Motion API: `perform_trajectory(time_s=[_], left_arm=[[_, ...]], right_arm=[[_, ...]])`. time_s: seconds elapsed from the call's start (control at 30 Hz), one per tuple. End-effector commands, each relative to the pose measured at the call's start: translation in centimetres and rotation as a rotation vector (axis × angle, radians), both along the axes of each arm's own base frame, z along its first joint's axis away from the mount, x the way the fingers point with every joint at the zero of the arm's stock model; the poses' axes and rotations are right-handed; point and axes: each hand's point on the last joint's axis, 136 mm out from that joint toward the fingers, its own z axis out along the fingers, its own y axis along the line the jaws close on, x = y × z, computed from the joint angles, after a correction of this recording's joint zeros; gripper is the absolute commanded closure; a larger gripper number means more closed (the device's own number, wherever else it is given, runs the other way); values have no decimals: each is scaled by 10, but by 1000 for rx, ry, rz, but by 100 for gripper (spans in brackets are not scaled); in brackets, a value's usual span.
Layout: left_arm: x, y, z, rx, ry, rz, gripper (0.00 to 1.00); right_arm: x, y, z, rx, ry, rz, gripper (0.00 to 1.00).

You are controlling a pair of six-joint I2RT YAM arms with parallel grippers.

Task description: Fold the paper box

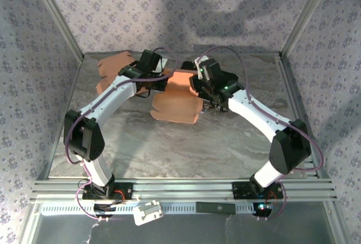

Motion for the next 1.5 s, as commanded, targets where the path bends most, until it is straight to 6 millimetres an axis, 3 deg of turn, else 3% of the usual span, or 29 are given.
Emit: perform_trajectory(time_s=[0.0, 0.2, 0.5, 0.7, 0.83, 1.03, 1.27, 1.47], left_arm=[[-3, 3, 38, -42, -43, 46, 100], [-6, 5, 42, -54, -26, 77, 100], [-8, 2, 43, -60, -12, 78, 100], [-10, -1, 42, -51, -5, 74, 100], [-9, -3, 41, -47, -4, 71, 100], [-9, -4, 40, -36, -2, 67, 100], [-9, -4, 39, -22, -2, 74, 100], [-10, -6, 38, -21, 1, 77, 100]], right_arm=[[1, 1, -1, 2, 0, -33, 61], [-1, 3, -4, 13, -5, -49, 62], [2, 5, -5, 9, -25, -86, 75], [8, 6, -2, -55, -45, -148, 95], [10, 6, -2, -112, -55, -195, 88], [15, 4, -1, -155, -61, -249, 85], [15, -5, 3, -244, -77, -345, 100], [13, -4, -1, -282, -73, -377, 100]])
